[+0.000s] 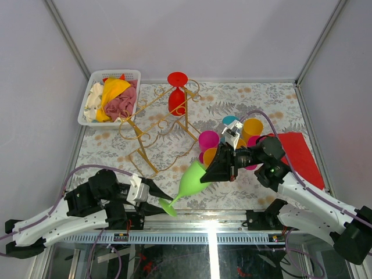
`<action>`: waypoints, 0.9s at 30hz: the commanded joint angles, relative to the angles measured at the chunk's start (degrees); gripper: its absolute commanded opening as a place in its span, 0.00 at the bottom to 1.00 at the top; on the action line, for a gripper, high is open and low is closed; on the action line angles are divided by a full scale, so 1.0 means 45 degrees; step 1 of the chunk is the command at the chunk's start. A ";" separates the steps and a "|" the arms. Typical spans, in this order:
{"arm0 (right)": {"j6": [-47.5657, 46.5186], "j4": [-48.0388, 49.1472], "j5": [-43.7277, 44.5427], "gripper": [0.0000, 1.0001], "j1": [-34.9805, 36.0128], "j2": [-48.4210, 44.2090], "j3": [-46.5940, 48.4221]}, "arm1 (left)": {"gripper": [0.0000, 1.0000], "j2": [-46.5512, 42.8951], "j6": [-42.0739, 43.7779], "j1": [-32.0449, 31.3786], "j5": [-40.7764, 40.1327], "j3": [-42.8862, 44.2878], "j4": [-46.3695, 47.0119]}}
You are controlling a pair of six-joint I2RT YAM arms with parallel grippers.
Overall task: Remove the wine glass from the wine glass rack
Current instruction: Place the wine glass at the center of the board.
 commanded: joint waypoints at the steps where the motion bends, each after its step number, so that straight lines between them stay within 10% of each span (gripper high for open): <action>1: -0.1368 -0.1481 0.0907 0.00 0.0121 -0.0147 0.0542 | 0.47 -0.0155 -0.0552 0.0041 -0.0639 0.0188 0.1085; 15: -0.4313 -0.6258 0.3271 0.00 0.1108 0.0001 0.1871 | 1.00 -0.0842 -0.1539 0.0052 -0.1824 0.1090 -0.0234; 27: -0.8283 -1.1655 1.2046 0.00 0.5295 0.2352 0.4626 | 1.00 0.0160 -0.4650 0.0038 -0.5650 0.2671 -0.1127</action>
